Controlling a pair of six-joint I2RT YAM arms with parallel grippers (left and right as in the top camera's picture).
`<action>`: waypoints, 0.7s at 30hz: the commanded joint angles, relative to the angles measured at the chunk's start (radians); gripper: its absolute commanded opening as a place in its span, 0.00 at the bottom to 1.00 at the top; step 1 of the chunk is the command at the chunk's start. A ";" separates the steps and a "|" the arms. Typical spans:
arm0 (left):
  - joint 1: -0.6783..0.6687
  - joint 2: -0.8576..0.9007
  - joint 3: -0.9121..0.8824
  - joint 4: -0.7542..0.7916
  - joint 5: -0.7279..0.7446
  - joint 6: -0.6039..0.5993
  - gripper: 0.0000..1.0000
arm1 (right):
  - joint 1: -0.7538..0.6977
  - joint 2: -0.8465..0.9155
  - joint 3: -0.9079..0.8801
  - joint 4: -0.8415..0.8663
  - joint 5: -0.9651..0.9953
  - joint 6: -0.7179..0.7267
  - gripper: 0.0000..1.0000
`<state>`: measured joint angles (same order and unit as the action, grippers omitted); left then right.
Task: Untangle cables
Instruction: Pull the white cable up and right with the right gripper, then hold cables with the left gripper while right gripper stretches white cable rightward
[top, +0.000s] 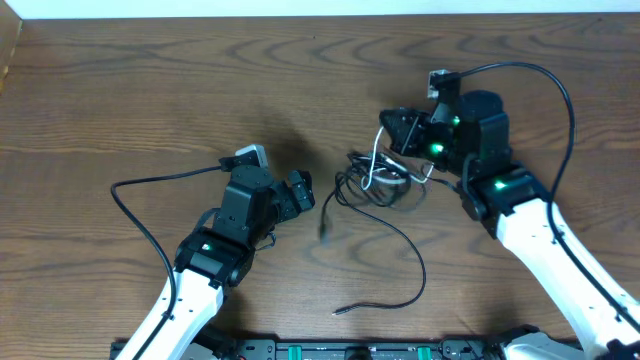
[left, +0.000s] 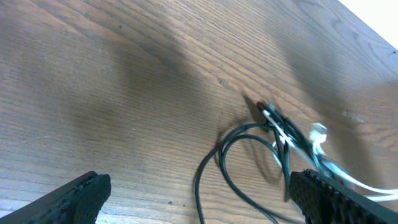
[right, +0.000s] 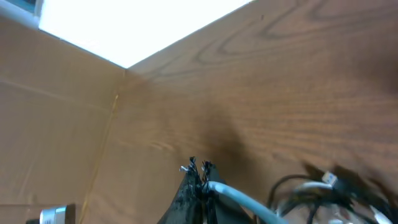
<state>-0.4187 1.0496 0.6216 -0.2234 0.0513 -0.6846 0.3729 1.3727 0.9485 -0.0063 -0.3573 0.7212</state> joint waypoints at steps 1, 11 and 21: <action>0.006 0.002 0.017 0.015 0.049 -0.010 0.98 | 0.014 0.004 0.004 0.068 -0.010 -0.089 0.01; 0.005 0.051 0.017 0.061 0.148 -0.278 0.98 | -0.023 -0.017 0.004 0.391 -0.421 -0.251 0.01; -0.004 0.298 0.017 0.295 0.335 -0.279 0.98 | -0.060 -0.021 0.004 0.748 -0.766 -0.159 0.02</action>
<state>-0.4217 1.2907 0.6231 0.0345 0.3222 -0.9478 0.3252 1.3758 0.9451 0.6628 -0.9524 0.5091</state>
